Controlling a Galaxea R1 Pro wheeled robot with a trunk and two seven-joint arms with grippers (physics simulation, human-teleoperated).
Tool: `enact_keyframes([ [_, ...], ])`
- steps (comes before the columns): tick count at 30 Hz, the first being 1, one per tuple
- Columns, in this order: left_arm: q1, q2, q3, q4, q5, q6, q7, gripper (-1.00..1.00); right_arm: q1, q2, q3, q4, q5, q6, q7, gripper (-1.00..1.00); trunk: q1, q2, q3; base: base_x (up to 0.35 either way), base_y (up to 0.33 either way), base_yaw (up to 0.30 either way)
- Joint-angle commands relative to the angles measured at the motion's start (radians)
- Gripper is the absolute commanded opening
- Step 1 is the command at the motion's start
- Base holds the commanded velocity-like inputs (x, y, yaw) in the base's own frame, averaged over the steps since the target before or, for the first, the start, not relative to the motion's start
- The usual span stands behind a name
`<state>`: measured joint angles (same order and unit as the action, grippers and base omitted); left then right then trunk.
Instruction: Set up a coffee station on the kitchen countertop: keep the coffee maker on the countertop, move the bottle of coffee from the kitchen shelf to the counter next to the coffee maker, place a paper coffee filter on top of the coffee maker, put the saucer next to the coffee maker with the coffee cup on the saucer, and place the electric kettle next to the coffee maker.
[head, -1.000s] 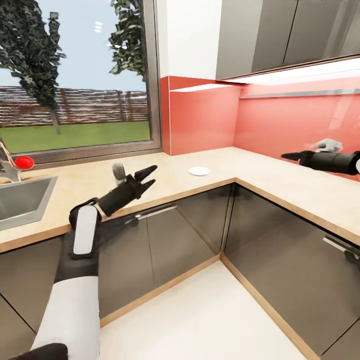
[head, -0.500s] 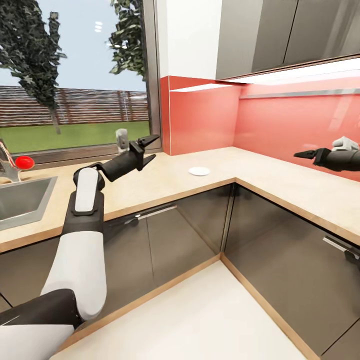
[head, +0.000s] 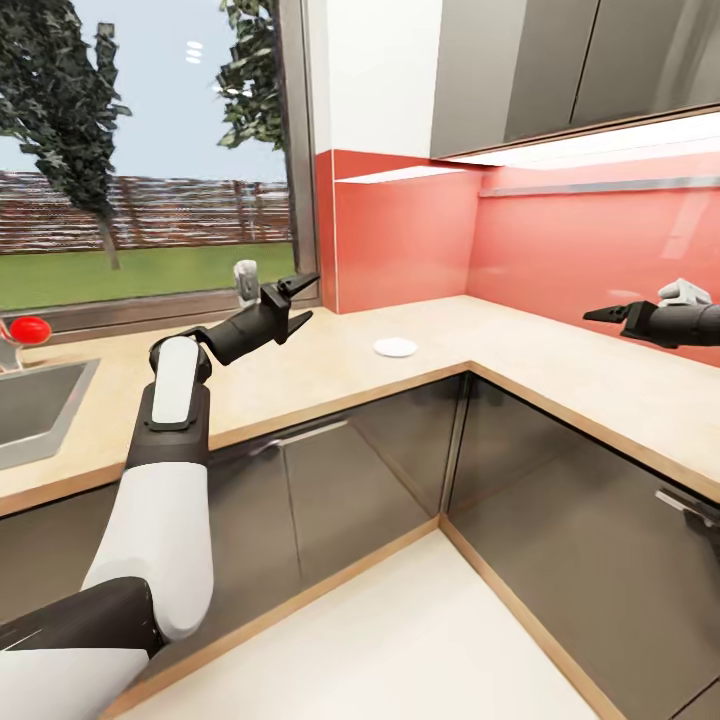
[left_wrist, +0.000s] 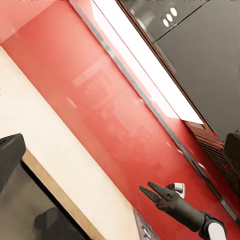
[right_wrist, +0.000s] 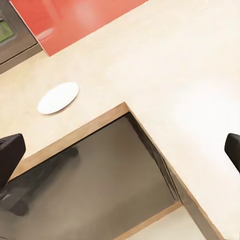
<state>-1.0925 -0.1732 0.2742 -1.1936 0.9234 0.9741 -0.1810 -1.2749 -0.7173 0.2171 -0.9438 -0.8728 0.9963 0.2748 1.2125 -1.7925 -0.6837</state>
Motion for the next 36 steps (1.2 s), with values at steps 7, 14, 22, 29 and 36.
enact_keyframes([
  [7, -0.001, -0.001, 0.005, 0.0, -0.009, 0.006, -0.009, 1.0, -0.001, 0.0, 0.002, 0.0, 0.009, 0.001, 0.01, 1.0, 0.0, -0.001, -0.001, 0.298, -0.005, 0.0],
  [14, -0.001, -0.001, 0.006, 0.001, -0.009, 0.007, -0.009, 1.0, -0.001, 0.001, 0.002, -0.001, 0.009, 0.001, 0.01, 1.0, 0.0, -0.001, -0.001, 0.324, 0.0, 0.0],
  [22, -0.001, -0.001, 0.006, 0.035, -0.009, 0.006, -0.009, 1.0, -0.001, 0.001, 0.003, -0.001, 0.008, 0.001, 0.011, 1.0, 0.0, -0.001, -0.001, 0.209, -0.011, 0.104],
  [29, -0.001, -0.001, 0.005, 0.041, -0.009, 0.006, -0.009, 1.0, -0.001, 0.002, 0.004, 0.0, 0.008, 0.001, 0.011, 1.0, 0.0, -0.001, -0.001, 0.148, -0.11, 0.08],
  [36, -0.001, -0.001, 0.005, 0.07, -0.01, 0.006, -0.009, 1.0, -0.001, 0.002, 0.004, 0.0, 0.008, 0.001, 0.011, 1.0, 0.0, -0.001, -0.001, 0.207, -0.17, 0.144],
])
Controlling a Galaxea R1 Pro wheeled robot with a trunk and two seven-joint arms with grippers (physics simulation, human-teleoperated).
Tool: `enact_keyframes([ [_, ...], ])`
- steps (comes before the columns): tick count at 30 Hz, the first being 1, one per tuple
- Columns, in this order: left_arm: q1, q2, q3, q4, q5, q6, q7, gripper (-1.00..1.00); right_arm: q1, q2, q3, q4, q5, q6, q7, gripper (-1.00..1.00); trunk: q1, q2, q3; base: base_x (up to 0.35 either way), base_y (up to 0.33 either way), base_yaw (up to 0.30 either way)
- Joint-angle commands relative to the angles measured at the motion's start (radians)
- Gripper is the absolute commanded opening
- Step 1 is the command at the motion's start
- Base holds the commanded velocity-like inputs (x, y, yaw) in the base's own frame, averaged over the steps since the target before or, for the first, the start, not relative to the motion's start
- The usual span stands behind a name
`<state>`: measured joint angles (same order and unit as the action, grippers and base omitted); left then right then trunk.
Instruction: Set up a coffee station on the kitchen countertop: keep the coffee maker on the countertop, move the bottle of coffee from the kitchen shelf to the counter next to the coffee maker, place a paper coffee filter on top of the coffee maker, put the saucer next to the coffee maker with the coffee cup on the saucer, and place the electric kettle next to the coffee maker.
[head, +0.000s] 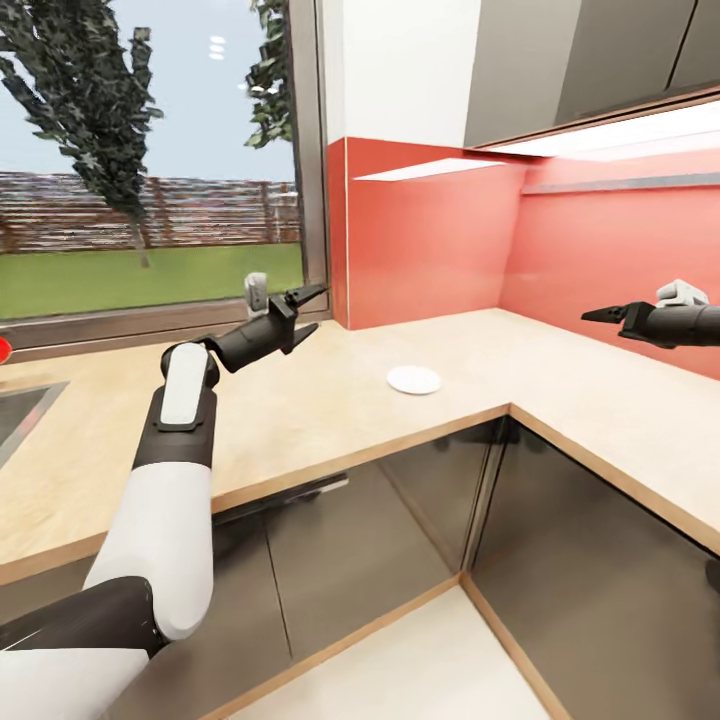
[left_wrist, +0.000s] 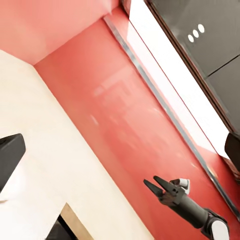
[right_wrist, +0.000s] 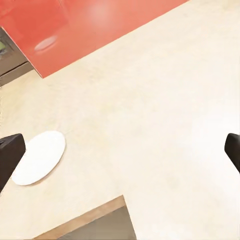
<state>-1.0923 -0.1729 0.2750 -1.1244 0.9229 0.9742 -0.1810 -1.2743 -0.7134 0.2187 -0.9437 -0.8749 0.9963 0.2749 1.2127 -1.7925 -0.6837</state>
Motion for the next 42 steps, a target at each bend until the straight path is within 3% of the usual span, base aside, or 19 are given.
enact_keyframes([
  [1, -0.001, -0.002, 0.004, 0.005, -0.009, 0.006, -0.009, 1.0, -0.001, -0.001, 0.002, 0.0, 0.01, 0.001, 0.01, 1.0, 0.0, -0.001, -0.001, 0.077, -0.063, 0.24],
  [11, -0.001, -0.002, 0.004, 0.013, -0.009, 0.006, -0.009, 1.0, 0.0, 0.0, 0.004, 0.021, 0.009, 0.001, 0.01, 1.0, 0.0, -0.001, -0.001, 0.079, -0.051, 0.185],
  [42, -0.001, -0.002, -0.002, 0.062, -0.01, 0.004, -0.008, 1.0, 0.0, 0.009, 0.004, 0.028, 0.008, 0.001, 0.01, 1.0, 0.0, -0.001, -0.001, 0.153, -0.103, 0.004],
])
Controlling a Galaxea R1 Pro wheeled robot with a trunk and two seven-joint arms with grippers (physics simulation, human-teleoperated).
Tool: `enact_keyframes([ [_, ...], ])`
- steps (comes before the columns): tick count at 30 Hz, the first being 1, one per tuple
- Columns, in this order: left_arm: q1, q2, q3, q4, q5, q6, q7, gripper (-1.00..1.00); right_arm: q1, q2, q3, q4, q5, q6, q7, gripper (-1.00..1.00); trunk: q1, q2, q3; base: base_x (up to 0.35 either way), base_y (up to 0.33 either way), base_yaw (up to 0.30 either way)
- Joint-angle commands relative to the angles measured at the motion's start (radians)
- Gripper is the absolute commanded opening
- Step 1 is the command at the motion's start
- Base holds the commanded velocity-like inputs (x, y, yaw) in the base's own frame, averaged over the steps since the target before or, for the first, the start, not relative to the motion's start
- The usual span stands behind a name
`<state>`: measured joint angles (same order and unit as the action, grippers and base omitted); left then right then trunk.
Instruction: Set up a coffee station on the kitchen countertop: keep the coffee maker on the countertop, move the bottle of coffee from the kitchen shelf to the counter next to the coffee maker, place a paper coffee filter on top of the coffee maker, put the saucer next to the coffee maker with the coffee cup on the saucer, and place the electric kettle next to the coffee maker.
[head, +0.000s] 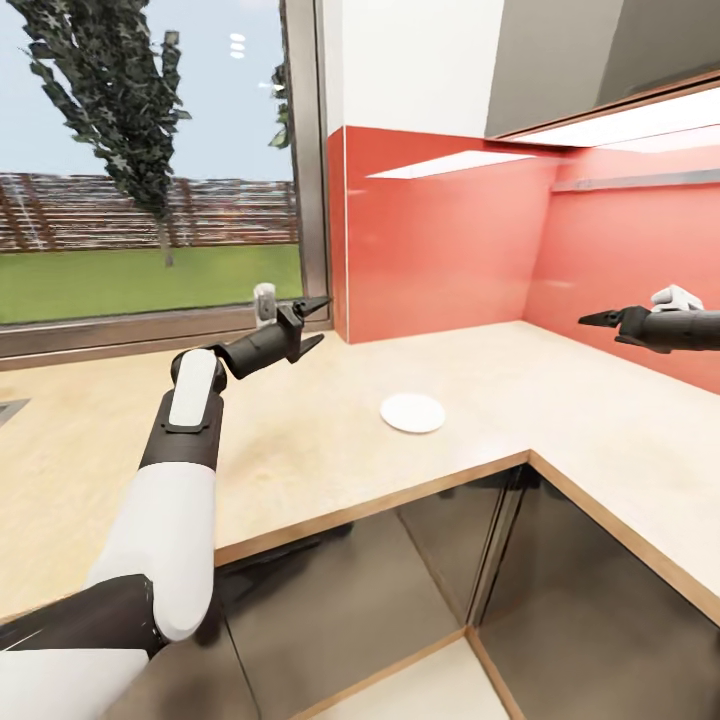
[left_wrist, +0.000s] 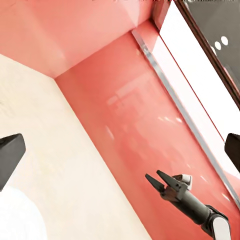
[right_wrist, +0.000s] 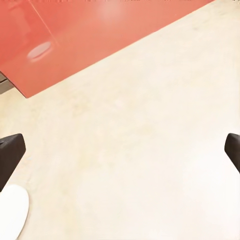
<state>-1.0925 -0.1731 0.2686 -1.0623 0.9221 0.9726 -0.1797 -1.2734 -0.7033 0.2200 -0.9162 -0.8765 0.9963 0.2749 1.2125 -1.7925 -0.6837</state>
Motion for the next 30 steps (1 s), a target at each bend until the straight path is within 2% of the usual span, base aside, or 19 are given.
enact_keyframes([
  [1, -0.001, -0.001, 0.004, 0.0, -0.009, 0.006, -0.009, 1.0, -0.001, -0.001, 0.002, 0.0, 0.01, 0.001, 0.01, 1.0, 0.0, -0.001, -0.001, 0.258, -0.006, 0.0],
  [6, -0.001, -0.001, 0.004, 0.004, -0.009, 0.006, -0.009, 1.0, -0.001, -0.001, 0.002, 0.0, 0.01, 0.001, 0.01, 1.0, 0.0, -0.001, -0.001, 0.224, -0.003, 0.0],
  [11, -0.001, -0.001, 0.004, 0.057, -0.009, 0.006, 0.043, 1.0, -0.001, 0.006, 0.003, 0.001, 0.0, 0.002, 0.01, 1.0, 0.0, -0.001, -0.001, 0.034, 0.0, 0.0],
  [13, -0.001, -0.001, 0.004, 0.071, -0.01, 0.007, 0.063, 1.0, -0.001, 0.011, 0.004, 0.002, -0.031, 0.002, 0.01, 1.0, 0.0, -0.001, -0.001, 0.008, 0.0, 0.0],
  [15, -0.001, -0.001, 0.003, 0.075, -0.01, 0.007, 0.066, 1.0, 0.007, 0.012, 0.004, 0.002, -0.039, 0.002, 0.01, 1.0, 0.0, -0.001, -0.001, 0.002, 0.0, 0.0],
  [16, -0.001, -0.001, -0.02, 0.127, -0.011, 0.008, 0.068, 1.0, 0.024, 0.031, 0.005, 0.002, -0.05, 0.002, 0.01, 1.0, 0.0, -0.001, -0.001, 0.0, 0.0, 0.0],
  [18, -0.001, -0.001, -0.03, 0.14, -0.011, 0.009, 0.068, 1.0, 0.028, 0.034, 0.005, 0.002, -0.064, 0.002, 0.01, 1.0, 0.0, -0.001, -0.001, 0.0, 0.0, 0.0],
  [20, -0.001, -0.001, -0.044, 0.158, -0.011, 0.009, 0.068, 1.0, 0.037, 0.037, 0.005, 0.002, -0.117, 0.002, 0.01, 1.0, 0.0, -0.001, -0.001, 0.0, 0.0, 0.0],
  [21, -0.001, -0.001, -0.051, 0.169, -0.01, 0.009, 0.068, 1.0, 0.046, 0.039, 0.005, 0.002, -0.181, 0.002, 0.01, 1.0, 0.0, -0.001, -0.001, 0.0, 0.0, 0.0],
  [25, -0.001, -0.001, -0.056, 0.183, -0.01, 0.009, 0.068, 1.0, 0.054, 0.044, 0.01, 0.002, -0.251, 0.002, 0.009, 1.0, 0.0, -0.001, -0.001, 0.0, 0.0, 0.0],
  [26, -0.001, -0.001, -0.056, 0.189, -0.009, 0.009, 0.068, 1.0, 0.054, 0.047, 0.011, 0.002, -0.257, 0.002, 0.009, 1.0, 0.0, -0.001, -0.001, 0.0, 0.0, 0.0],
  [30, -0.001, -0.001, -0.062, 0.268, -0.009, 0.009, 0.068, 1.0, 0.071, 0.089, 0.015, 0.008, -0.309, 0.002, 0.009, 1.0, 0.0, -0.001, -0.001, 0.0, 0.0, 0.0],
])
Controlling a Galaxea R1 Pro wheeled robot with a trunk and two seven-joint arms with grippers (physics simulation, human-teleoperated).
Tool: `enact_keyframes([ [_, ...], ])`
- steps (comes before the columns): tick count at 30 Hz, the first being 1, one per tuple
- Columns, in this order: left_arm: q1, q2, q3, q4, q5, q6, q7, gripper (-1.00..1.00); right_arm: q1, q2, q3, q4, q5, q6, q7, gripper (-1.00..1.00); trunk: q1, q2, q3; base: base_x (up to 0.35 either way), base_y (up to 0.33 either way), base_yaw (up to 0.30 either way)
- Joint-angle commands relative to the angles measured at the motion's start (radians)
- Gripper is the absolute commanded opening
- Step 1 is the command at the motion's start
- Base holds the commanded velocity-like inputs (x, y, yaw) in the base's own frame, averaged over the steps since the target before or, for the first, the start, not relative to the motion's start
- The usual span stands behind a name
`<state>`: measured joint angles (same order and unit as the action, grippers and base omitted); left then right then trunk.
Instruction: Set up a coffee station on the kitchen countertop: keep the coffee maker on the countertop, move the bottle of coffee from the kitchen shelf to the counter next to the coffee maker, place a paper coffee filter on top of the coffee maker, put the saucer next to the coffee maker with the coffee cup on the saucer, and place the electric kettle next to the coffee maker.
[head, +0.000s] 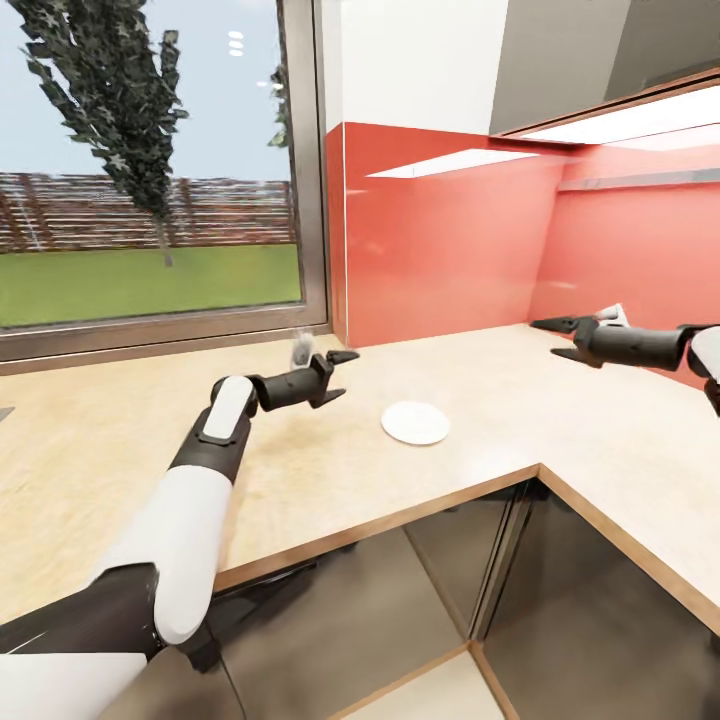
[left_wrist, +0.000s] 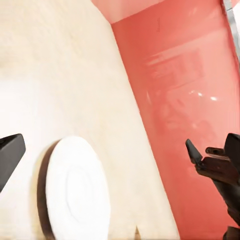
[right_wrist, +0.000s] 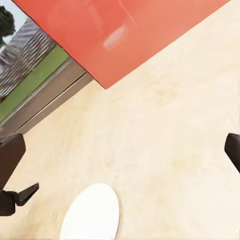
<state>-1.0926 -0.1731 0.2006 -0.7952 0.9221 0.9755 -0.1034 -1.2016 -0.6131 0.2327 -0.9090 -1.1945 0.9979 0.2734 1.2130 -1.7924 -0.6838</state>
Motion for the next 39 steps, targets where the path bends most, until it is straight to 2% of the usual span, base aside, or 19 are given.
enact_keyframes([
  [1, -0.001, -0.001, 0.006, 0.01, -0.009, 0.006, -0.009, 1.0, 0.002, 0.006, 0.003, 0.002, -0.001, 0.0, 0.01, 1.0, 0.0, -0.001, -0.001, 0.0, 0.0, 0.0],
  [6, -0.001, -0.001, 0.008, 0.078, -0.008, 0.006, -0.009, 1.0, 0.042, 0.064, 0.003, 0.009, -0.04, -0.001, 0.009, 1.0, 0.0, -0.001, -0.001, 0.0, 0.0, 0.0],
  [7, -0.001, -0.001, 0.009, 0.098, -0.008, 0.007, -0.009, 1.0, 0.065, 0.102, 0.004, 0.025, -0.048, -0.001, 0.009, 1.0, 0.0, -0.001, -0.001, 0.0, 0.0, 0.0],
  [10, -0.001, -0.001, 0.009, 0.123, -0.008, 0.007, -0.01, 1.0, 0.077, 0.126, 0.004, 0.053, -0.051, -0.001, 0.009, 1.0, 0.0, -0.001, -0.001, 0.0, 0.0, 0.0],
  [12, -0.001, -0.001, 0.009, 0.133, -0.008, 0.007, -0.01, 1.0, 0.08, 0.132, 0.004, 0.065, -0.054, -0.001, 0.009, 1.0, 0.0, -0.001, -0.001, 0.0, 0.0, 0.0],
  [15, -0.001, -0.001, 0.009, 0.148, -0.008, 0.007, -0.01, 1.0, 0.084, 0.156, 0.004, 0.082, -0.076, -0.001, 0.009, 1.0, 0.0, -0.001, -0.001, 0.0, 0.0, 0.0],
  [19, -0.001, -0.001, 0.008, 0.152, -0.008, 0.007, -0.011, 1.0, 0.086, 0.177, 0.004, 0.086, -0.083, -0.001, 0.009, 1.0, 0.0, -0.001, -0.001, 0.0, 0.0, 0.0],
  [39, -0.001, -0.001, 0.008, 0.152, -0.007, 0.007, -0.012, 1.0, 0.099, 0.255, 0.007, 0.175, -0.086, 0.001, 0.009, 1.0, 0.0, -0.001, -0.001, 0.0, 0.0, 0.0],
])
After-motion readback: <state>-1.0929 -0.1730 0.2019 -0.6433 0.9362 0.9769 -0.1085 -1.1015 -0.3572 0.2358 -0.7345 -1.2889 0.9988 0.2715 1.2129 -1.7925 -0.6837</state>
